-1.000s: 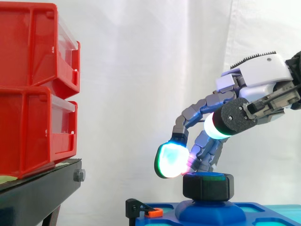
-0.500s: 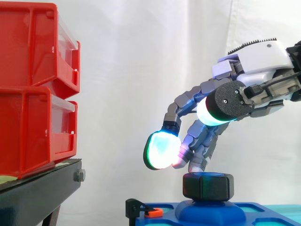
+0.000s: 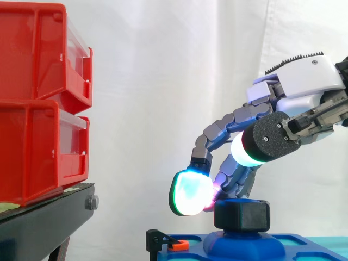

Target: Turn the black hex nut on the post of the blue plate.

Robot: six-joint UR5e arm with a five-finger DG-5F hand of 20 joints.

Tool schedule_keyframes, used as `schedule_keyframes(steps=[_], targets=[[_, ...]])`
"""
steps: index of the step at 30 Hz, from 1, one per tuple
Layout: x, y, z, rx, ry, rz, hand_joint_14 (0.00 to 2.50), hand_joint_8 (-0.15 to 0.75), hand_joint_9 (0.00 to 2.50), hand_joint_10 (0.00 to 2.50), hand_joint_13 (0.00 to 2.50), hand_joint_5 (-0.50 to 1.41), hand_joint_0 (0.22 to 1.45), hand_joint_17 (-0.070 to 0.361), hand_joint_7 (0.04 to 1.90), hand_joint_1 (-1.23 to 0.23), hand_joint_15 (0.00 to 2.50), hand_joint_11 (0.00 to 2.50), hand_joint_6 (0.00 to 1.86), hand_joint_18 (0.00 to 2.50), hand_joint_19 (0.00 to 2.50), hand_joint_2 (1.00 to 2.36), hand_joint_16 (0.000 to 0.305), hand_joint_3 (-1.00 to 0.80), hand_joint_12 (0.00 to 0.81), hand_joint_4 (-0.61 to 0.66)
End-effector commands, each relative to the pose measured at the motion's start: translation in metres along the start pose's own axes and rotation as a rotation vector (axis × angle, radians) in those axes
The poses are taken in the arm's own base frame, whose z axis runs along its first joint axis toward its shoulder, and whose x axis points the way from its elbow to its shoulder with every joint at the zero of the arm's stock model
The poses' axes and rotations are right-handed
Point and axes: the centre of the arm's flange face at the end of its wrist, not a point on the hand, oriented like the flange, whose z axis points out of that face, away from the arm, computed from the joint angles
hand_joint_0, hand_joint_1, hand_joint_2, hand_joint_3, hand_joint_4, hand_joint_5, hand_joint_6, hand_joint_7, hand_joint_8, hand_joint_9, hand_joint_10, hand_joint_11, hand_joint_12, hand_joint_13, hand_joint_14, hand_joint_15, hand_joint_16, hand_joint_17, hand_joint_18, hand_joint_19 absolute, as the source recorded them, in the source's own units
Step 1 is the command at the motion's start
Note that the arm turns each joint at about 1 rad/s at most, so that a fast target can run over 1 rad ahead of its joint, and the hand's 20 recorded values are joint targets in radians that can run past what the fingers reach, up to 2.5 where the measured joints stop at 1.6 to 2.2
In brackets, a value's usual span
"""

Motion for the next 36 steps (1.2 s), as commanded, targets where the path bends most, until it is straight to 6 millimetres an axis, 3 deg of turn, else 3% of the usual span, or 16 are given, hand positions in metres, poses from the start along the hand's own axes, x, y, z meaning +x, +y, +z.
schedule_keyframes(steps=[1, 12, 23, 36], targets=[[0.001, -0.001, -0.001, 0.007, 0.007, -0.002, 0.01, 0.326, 0.74, 0.0, 0.88, -0.16, 0.5, 0.135, 0.8, -0.43, 0.24, 0.07, 0.5, 0.75, 0.37, 1.0, 0.06, -0.48, 0.391, 0.27], [0.002, -0.002, -0.003, 0.011, 0.025, -0.005, 0.01, 0.325, 0.75, 0.0, 0.89, -0.16, 0.5, 0.134, 0.8, -0.43, 0.24, 0.06, 0.5, 0.75, 0.36, 1.0, 0.06, -0.49, 0.391, 0.27], [-0.008, -0.034, -0.011, 0.041, 0.054, -0.023, 0.01, 0.325, 0.76, 0.0, 0.91, -0.16, 0.5, 0.135, 0.8, -0.43, 0.25, 0.07, 0.5, 0.75, 0.36, 1.0, 0.06, -0.49, 0.389, 0.28], [-0.02, -0.05, -0.012, 0.001, 0.036, -0.023, 0.01, 0.331, 0.78, 0.0, 0.94, -0.15, 0.5, 0.134, 0.8, -0.43, 0.26, 0.07, 0.5, 0.76, 0.36, 1.0, 0.06, -0.49, 0.39, 0.28]])
